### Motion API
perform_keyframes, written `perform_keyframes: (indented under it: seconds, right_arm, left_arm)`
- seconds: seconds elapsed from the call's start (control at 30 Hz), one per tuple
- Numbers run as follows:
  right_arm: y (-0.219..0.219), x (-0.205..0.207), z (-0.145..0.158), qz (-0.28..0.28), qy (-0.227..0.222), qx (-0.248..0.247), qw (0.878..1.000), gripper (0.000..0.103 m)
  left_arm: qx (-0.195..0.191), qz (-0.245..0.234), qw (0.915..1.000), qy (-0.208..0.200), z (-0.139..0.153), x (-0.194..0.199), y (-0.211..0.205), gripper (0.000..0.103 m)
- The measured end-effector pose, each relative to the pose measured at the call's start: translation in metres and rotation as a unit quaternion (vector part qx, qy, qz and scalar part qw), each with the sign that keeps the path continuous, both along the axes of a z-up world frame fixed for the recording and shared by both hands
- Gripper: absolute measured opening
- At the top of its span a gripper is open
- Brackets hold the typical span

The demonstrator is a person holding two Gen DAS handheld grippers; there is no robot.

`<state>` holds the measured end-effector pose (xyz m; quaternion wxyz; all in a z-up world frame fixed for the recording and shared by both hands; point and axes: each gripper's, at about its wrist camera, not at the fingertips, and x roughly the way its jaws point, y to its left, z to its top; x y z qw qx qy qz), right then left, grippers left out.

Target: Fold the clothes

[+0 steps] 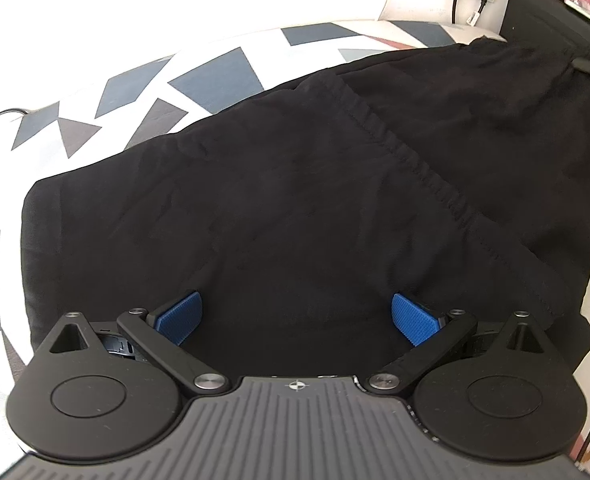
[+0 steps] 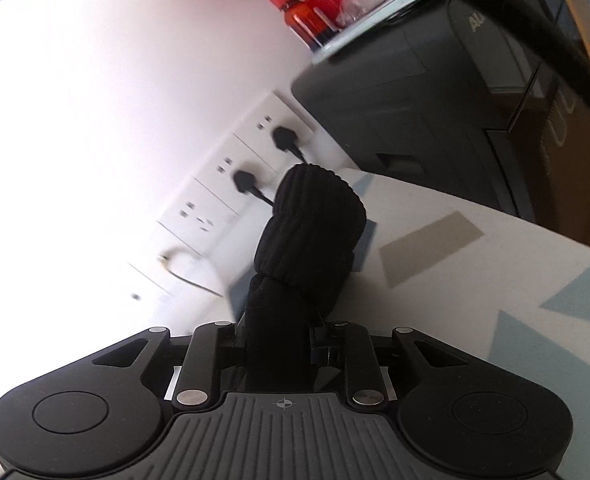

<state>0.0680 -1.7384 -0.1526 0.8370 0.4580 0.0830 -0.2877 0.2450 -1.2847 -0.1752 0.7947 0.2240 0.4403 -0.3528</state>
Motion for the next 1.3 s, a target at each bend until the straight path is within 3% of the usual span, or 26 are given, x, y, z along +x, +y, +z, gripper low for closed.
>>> perform_keyframes:
  seconds: [0.2, 0.27, 0.33, 0.4, 0.5, 0.6, 0.7, 0.77, 0.93, 1.0, 1.03, 1.17, 1.3]
  right_arm:
    - [0.011, 0.014, 0.026, 0.014, 0.019, -0.027, 0.999, 0.02]
    - [0.021, 0.025, 0.041, 0.034, 0.025, -0.05, 0.998, 0.02]
    - [0.035, 0.039, 0.059, 0.062, 0.025, -0.079, 0.995, 0.02]
    - [0.06, 0.057, 0.077, 0.102, 0.03, -0.124, 0.987, 0.02]
    - [0.104, 0.087, 0.1, 0.177, 0.034, -0.184, 0.966, 0.019]
    - [0.158, 0.111, 0.108, 0.281, 0.037, -0.224, 0.933, 0.019]
    - [0.216, 0.127, 0.102, 0.39, 0.057, -0.27, 0.879, 0.019]
    - [0.254, 0.134, 0.085, 0.453, 0.079, -0.287, 0.84, 0.019]
    - [0.339, 0.135, 0.021, 0.568, 0.161, -0.274, 0.759, 0.019]
    - [0.358, 0.126, 0.01, 0.575, 0.171, -0.31, 0.737, 0.02]
    - [0.366, 0.122, 0.013, 0.575, 0.173, -0.32, 0.733, 0.023]
    - [0.365, 0.121, 0.031, 0.587, 0.178, -0.283, 0.737, 0.045]
    - [0.37, 0.11, 0.071, 0.588, 0.16, -0.269, 0.745, 0.053]
  left_arm:
    - [-0.014, 0.0, 0.9999, -0.001, 0.025, 0.013, 0.012, 0.099]
    - [-0.067, 0.025, 0.9974, 0.01, 0.042, 0.019, 0.036, 0.099]
    - [-0.131, 0.064, 0.9885, 0.042, 0.058, 0.027, 0.067, 0.1]
    - [-0.19, 0.107, 0.9736, 0.067, 0.069, 0.035, 0.103, 0.1]
    - [-0.227, 0.163, 0.957, 0.076, 0.074, 0.044, 0.15, 0.1]
    - [-0.236, 0.204, 0.9477, 0.07, 0.075, 0.049, 0.189, 0.1]
    - [-0.243, 0.224, 0.9407, 0.075, 0.069, 0.051, 0.219, 0.1]
    - [-0.243, 0.233, 0.9377, 0.085, 0.06, 0.052, 0.234, 0.1]
    - [-0.225, 0.23, 0.9384, 0.126, 0.032, 0.043, 0.242, 0.1]
    - [-0.223, 0.222, 0.9401, 0.132, 0.031, 0.035, 0.244, 0.1]
    - [-0.222, 0.217, 0.941, 0.135, 0.03, 0.033, 0.245, 0.1]
    - [-0.224, 0.198, 0.9446, 0.137, 0.029, 0.037, 0.247, 0.1]
    - [-0.221, 0.184, 0.9499, 0.122, 0.031, 0.042, 0.253, 0.1]
